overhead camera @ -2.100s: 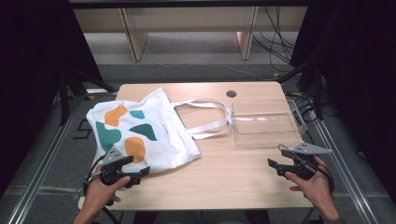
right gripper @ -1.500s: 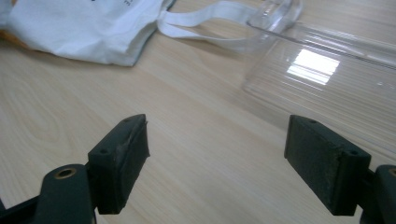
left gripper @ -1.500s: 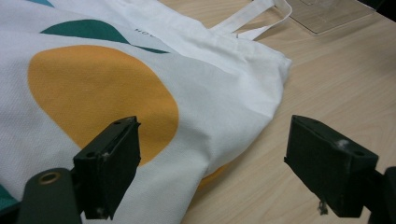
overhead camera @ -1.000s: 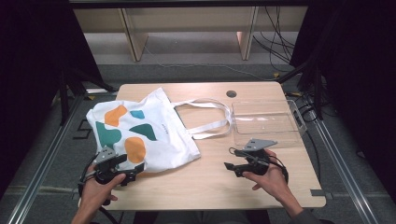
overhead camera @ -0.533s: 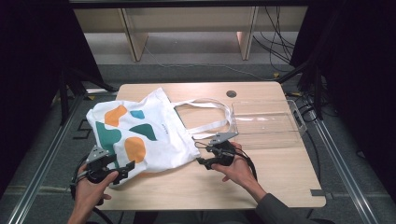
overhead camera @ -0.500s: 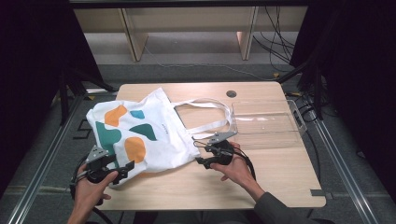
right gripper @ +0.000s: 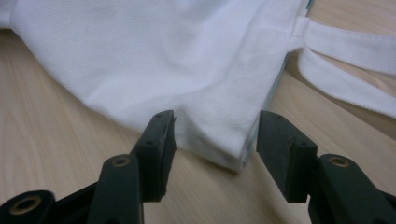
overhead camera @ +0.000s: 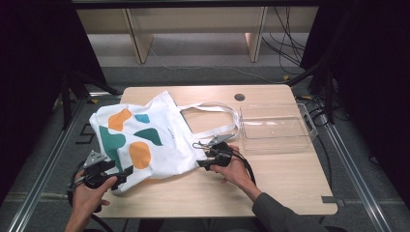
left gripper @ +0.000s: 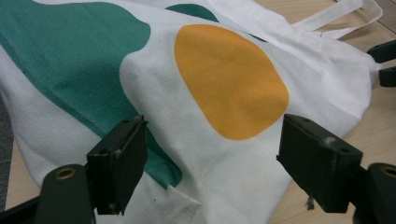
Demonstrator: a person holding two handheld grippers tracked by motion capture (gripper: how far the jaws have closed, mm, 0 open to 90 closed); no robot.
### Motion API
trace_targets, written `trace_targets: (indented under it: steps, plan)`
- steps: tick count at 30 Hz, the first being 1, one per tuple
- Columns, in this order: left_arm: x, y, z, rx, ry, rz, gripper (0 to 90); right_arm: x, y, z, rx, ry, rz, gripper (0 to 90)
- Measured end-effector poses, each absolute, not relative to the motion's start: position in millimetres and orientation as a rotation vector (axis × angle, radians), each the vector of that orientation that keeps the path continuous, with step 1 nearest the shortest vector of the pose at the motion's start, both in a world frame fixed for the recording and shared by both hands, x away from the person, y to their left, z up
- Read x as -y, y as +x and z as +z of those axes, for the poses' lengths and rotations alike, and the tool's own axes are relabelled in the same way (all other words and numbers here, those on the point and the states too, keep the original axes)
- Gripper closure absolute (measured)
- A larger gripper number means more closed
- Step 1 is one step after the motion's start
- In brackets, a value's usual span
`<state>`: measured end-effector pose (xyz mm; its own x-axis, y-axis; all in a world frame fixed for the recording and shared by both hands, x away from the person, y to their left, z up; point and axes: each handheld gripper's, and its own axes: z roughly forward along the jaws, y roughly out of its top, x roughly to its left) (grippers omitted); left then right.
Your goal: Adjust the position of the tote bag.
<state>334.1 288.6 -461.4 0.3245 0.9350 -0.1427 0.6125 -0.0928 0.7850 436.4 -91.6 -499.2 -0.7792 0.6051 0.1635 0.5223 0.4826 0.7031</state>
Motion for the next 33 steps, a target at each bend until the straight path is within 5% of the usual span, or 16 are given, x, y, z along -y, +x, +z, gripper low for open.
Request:
trace_targets:
  steps: [7, 12, 22, 33]
  plan:
    - [-294, 339, -467, -1.393, 1.856, 0.484, 33.4, 90, 440, -505, -2.653, 0.908, 1.177, 65.6]
    - [-307, 342, -471, -1.399, 1.924, 0.465, 54.0, 90, 435, -500, -2.664, 0.813, 1.202, 81.5]
    - [-314, 355, -483, -1.418, 1.95, 0.435, 72.3, 80, 409, -494, -2.735, 0.622, 1.183, 85.9]
    - [-329, 372, -486, -1.454, 1.952, 0.438, 73.9, 47, 363, -492, -2.805, 0.485, 1.216, 86.7]
